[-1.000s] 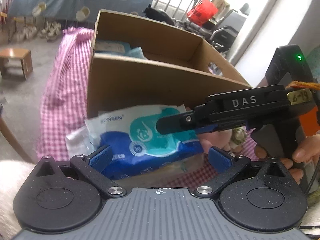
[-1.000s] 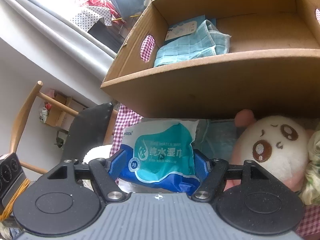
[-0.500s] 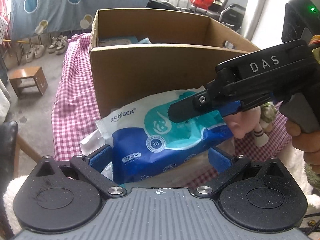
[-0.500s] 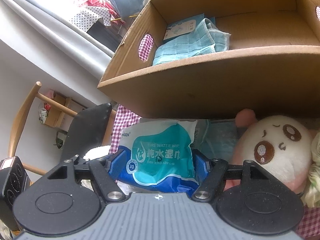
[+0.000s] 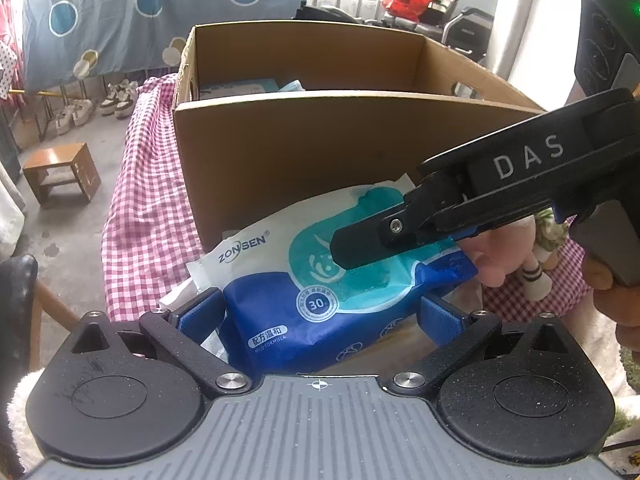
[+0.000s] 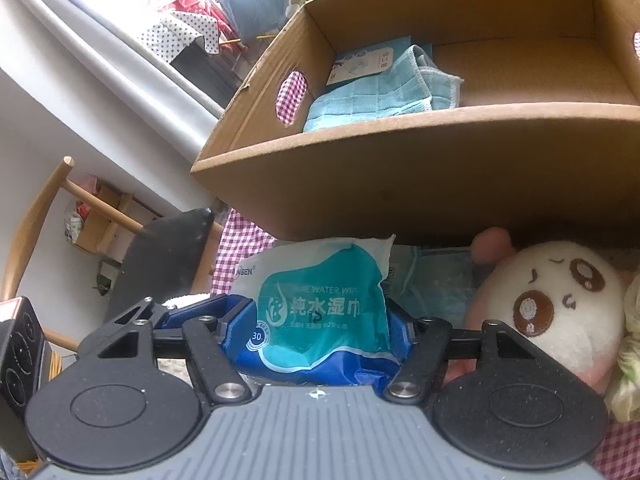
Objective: Organize soft objects
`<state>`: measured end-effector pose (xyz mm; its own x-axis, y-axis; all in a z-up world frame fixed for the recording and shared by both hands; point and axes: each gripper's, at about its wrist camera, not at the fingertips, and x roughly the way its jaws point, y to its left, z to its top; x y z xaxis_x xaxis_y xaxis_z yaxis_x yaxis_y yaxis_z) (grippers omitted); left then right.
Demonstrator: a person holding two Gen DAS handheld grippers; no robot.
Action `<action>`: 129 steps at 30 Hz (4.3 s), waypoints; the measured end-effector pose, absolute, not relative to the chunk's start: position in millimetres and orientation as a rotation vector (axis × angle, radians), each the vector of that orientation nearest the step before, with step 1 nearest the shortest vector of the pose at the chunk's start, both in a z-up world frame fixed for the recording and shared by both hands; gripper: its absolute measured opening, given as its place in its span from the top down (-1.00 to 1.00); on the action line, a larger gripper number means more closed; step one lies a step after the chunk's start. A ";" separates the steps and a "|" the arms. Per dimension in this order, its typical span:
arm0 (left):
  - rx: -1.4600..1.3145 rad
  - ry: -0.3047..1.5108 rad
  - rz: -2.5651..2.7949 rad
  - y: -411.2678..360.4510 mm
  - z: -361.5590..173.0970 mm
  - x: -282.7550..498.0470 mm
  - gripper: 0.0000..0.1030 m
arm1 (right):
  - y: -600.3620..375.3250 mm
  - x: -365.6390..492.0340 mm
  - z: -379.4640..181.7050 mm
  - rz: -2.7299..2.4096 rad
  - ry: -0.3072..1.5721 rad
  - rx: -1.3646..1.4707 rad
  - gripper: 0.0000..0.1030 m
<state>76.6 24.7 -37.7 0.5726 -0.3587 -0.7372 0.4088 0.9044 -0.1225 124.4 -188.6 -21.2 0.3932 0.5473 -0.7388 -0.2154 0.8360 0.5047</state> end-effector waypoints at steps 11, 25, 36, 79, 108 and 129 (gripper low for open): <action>0.075 0.873 -0.420 28.9 -34.1 68.8 -0.99 | -188.7 126.4 -23.8 0.496 1.069 0.356 -0.33; -0.153 0.964 -0.477 47.8 -48.1 84.6 -0.99 | -192.7 123.9 -25.1 0.510 1.076 0.393 -0.28; 0.015 0.906 -0.438 26.5 -43.9 76.6 -0.99 | -191.3 123.8 -32.2 0.503 1.063 0.413 -0.11; 0.076 0.738 -0.455 -5.1 52.1 169.4 -0.97 | -229.3 229.6 75.9 0.641 0.847 0.410 0.09; -0.116 0.775 -0.438 69.9 37.6 157.4 -0.98 | -189.3 320.3 -38.7 0.574 1.498 0.376 -0.28; -0.212 0.682 -0.409 94.1 42.0 124.6 -0.99 | -245.5 267.1 21.1 0.523 1.190 0.384 -0.38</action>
